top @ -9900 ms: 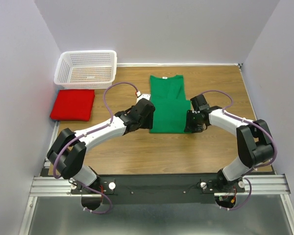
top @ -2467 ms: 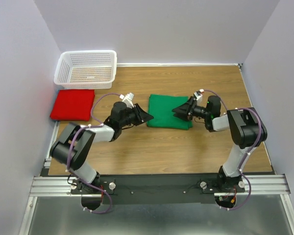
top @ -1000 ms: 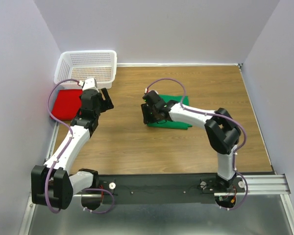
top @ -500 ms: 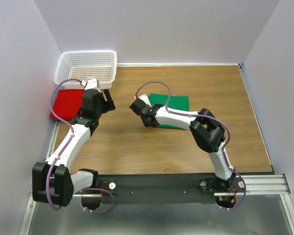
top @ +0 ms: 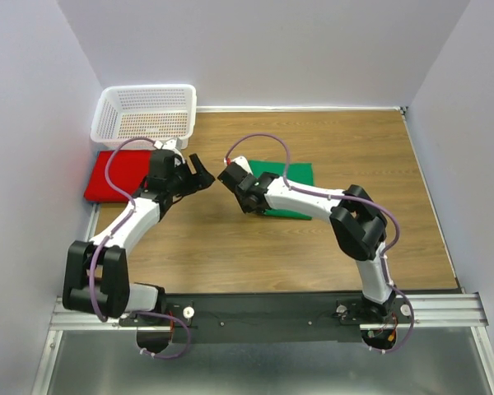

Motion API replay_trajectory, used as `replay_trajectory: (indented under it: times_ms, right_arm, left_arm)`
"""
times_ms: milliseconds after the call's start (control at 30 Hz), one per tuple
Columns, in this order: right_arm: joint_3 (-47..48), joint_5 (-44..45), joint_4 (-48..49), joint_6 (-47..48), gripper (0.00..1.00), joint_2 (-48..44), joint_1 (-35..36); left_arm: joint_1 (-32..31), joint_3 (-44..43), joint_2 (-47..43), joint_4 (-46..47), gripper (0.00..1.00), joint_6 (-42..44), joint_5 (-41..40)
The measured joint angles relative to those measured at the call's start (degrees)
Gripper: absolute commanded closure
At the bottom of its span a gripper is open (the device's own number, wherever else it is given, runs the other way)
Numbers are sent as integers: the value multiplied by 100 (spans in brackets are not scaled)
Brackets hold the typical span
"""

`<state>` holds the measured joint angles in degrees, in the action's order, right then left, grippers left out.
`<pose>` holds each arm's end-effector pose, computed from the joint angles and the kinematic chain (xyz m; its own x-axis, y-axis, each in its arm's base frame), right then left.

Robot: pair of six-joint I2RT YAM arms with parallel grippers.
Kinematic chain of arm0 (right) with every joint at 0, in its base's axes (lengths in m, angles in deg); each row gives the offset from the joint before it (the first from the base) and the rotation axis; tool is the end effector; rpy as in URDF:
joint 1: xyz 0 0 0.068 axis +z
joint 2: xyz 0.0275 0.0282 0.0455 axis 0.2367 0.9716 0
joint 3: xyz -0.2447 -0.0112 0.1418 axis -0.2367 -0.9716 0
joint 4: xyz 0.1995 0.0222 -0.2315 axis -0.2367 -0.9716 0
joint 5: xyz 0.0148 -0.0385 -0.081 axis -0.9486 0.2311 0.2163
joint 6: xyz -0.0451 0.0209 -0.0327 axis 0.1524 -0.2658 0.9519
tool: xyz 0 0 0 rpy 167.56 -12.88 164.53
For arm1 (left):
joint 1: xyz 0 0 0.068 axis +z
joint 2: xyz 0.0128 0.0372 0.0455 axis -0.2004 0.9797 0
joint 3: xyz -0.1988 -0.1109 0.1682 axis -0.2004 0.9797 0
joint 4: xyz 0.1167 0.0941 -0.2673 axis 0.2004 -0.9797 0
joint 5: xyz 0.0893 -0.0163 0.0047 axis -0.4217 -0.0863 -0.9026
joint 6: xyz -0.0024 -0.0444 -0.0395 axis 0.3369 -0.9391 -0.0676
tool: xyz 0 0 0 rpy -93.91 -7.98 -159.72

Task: Fold and stack the t-shirts
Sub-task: Neatly place the folded tshirt to the corner

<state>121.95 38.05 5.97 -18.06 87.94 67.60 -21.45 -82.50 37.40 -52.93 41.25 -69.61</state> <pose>0.3045 0.3861 0.1665 -0.7003 -0.4395 -0.5624 -0.4013 0.8941 -0.1989 0.3243 -0.0652 0.2205 -0.6341 -0.4099 -0.6557 -0.0014 0.8485 -0.5292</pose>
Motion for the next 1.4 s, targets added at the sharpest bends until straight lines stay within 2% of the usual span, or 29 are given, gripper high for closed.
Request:
replay_trajectory:
  times_ms: [267,667,867,1000,1067,1133,1233,1300,1333,1367,1400]
  right_arm:
    - [-15,-431,26,-9,99,-415,-83]
    - [-426,-876,260,-131,99,-669,-243]
    - [-503,-968,323,-186,99,-699,-267]
    - [-533,-1016,365,-229,99,-726,-273]
    - [-544,-1054,389,-258,99,-732,-273]
    - [-551,-1091,420,-267,99,-734,-273]
    - [-551,-1154,444,-275,99,-734,-273]
    - [-551,-1215,450,-282,97,-734,-275]
    - [-551,-1248,455,-282,92,-734,-275]
    - [-551,-1283,461,-284,78,-734,-275]
    - [-551,-1309,476,-286,71,-734,-280]
  left_arm:
    - [-343,133,1038,973,9,-1325,1169]
    - [-892,-76,2411,2103,9,-2566,1506]
    - [-1163,-273,2876,2385,15,-2835,1493]
    - [-1241,-310,3045,2601,24,-2973,1484]
    - [-1274,-328,3104,2649,32,-2997,1482]
    - [-1303,-352,3145,2660,43,-2977,1458]
    - [-1311,-413,3189,2623,54,-2909,1399]
    - [-1311,-492,3191,2583,70,-2837,1362]
    - [-1311,-531,3191,2566,80,-2776,1351]
    - [-1311,-573,3191,2540,83,-2730,1338]
    - [-1311,-625,3191,2505,84,-2656,1325]
